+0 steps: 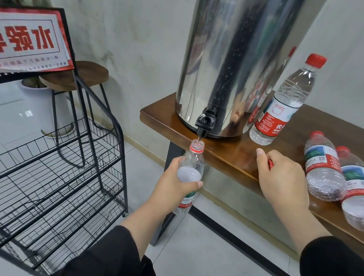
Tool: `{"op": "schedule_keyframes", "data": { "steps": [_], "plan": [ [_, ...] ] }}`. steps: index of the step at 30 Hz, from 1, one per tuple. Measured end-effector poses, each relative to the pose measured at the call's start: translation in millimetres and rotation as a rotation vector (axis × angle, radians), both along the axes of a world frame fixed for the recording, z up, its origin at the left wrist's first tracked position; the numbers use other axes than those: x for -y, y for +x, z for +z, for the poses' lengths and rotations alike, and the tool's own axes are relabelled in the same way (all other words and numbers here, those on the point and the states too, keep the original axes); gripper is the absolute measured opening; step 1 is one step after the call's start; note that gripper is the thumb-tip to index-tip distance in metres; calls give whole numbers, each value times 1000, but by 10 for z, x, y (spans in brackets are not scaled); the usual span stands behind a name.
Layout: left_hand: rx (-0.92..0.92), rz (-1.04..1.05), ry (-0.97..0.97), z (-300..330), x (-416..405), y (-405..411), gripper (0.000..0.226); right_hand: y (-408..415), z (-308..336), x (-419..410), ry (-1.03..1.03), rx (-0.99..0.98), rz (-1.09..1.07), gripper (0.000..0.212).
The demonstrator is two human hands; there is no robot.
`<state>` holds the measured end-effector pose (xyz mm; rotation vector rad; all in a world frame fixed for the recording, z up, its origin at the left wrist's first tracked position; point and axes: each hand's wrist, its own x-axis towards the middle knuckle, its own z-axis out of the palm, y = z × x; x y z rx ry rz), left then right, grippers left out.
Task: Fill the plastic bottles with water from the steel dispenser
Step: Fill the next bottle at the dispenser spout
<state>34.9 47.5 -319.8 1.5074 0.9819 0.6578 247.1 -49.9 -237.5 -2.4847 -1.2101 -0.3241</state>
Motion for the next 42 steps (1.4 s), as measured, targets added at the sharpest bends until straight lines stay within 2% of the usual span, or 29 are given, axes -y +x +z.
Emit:
{"op": "schedule_keyframes", "data": {
  "steps": [42],
  "plan": [
    [-34,12,0,37,20,-3,73,-14,-4,2,13,13,8,39]
  ]
}}
